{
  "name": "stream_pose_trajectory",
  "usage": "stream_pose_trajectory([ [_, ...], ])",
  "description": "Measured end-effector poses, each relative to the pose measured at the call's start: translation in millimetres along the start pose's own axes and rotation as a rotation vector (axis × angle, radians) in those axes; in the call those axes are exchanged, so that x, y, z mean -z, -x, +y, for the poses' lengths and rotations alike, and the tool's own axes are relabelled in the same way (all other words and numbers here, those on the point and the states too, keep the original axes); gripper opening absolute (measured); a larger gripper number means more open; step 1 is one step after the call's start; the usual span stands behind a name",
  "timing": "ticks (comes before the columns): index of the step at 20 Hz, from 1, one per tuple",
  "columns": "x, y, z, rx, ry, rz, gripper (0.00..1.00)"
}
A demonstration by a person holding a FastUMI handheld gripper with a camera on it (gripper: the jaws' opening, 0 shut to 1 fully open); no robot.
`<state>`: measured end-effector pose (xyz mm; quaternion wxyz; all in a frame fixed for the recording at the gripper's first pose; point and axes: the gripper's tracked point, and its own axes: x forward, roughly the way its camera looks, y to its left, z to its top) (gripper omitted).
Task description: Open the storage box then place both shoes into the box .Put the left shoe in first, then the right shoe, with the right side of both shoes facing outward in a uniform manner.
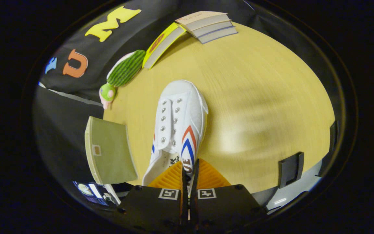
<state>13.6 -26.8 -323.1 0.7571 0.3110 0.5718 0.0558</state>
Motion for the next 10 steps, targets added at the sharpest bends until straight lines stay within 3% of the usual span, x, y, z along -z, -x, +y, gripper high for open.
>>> stream_pose_trajectory([
  [5, 32, 35, 115, -0.177, 0.100, -0.013, 0.08],
  [10, 48, 43, 217, -0.144, 0.283, -0.013, 0.08],
])
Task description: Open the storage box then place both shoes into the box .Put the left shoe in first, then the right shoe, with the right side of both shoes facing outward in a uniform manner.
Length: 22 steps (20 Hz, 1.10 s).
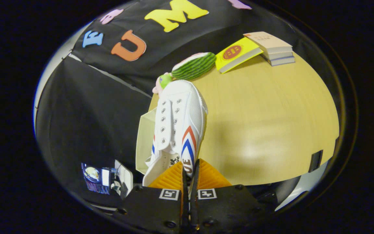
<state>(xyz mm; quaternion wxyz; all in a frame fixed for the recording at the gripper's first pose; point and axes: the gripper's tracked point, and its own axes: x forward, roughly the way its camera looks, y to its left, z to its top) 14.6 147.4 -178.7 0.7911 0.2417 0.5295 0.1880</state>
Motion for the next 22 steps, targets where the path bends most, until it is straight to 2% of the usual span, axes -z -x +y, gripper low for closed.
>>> stream_pose_trajectory([
  [3, -2, -25, 50, 0.020, 0.040, 0.038, 0.08],
  [8, -3, -70, 85, 0.066, 0.070, 0.067, 0.07],
  [13, 13, -111, 82, 0.148, 0.068, 0.141, 0.07],
  [19, 22, -132, 73, 0.200, 0.064, 0.155, 0.08],
  [22, 30, -134, 63, 0.248, 0.072, 0.165, 0.16],
])
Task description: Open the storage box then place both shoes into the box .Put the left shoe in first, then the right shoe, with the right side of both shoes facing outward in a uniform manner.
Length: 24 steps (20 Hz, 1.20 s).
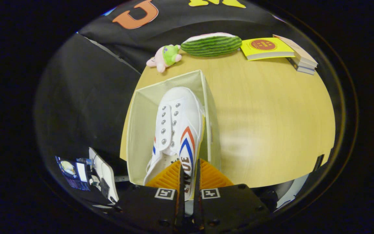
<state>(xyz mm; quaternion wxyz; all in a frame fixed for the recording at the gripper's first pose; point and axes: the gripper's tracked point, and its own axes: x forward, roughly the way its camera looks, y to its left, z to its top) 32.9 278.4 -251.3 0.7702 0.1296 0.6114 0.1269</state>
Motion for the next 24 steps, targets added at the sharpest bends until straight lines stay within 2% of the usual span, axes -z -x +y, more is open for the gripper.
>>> stream_pose_trajectory([
  [2, -5, 4, 9, -0.028, 0.032, -0.036, 0.25],
  [3, -10, 10, 12, -0.029, 0.062, -0.071, 0.37],
  [4, -20, 17, 16, -0.035, 0.087, -0.113, 0.38],
  [7, -34, 39, 26, -0.052, 0.143, -0.213, 0.60],
  [9, -47, 49, 20, -0.030, 0.186, -0.298, 0.67],
  [16, -83, 120, 3, 0.044, 0.300, -0.682, 0.70],
  [18, -90, 151, -9, 0.070, 0.309, -0.812, 0.82],
  [20, -94, 182, -26, 0.108, 0.300, -0.937, 0.82],
  [23, -94, 221, -57, 0.168, 0.277, -1.106, 1.00],
  [24, -87, 228, -67, 0.175, 0.264, -1.131, 1.00],
])
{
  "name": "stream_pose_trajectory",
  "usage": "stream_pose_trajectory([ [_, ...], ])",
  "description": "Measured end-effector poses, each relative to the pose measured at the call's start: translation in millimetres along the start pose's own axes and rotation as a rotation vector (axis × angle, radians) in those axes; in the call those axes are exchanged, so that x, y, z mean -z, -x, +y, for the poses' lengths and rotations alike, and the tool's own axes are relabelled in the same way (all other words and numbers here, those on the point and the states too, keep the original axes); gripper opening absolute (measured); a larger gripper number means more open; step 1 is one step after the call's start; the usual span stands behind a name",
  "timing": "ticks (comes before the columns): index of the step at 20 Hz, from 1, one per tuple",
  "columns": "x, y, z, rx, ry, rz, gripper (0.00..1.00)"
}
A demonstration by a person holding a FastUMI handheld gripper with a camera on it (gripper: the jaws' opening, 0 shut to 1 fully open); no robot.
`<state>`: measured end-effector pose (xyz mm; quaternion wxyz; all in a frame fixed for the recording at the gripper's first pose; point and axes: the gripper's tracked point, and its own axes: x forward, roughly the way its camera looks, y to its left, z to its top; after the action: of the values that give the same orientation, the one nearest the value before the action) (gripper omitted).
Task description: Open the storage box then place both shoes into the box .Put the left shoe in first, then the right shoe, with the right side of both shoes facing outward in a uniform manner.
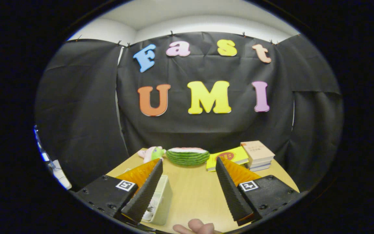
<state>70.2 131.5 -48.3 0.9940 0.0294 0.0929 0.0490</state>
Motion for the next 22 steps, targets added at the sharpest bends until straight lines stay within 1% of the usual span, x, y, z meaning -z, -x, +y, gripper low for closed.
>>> stream_pose_trajectory([
  [3, -1, 20, -29, 0.059, -0.018, -0.064, 1.00],
  [6, 7, 36, -48, 0.106, 0.020, -0.108, 1.00],
  [9, 15, 54, -47, 0.113, 0.020, -0.153, 1.00],
  [13, 42, 70, -20, 0.045, 0.026, -0.139, 1.00],
  [16, 49, 78, -8, 0.024, 0.038, -0.153, 1.00],
  [18, 61, 80, -5, 0.009, 0.012, -0.128, 1.00],
  [22, 74, 80, -14, 0.027, -0.008, -0.103, 1.00],
])
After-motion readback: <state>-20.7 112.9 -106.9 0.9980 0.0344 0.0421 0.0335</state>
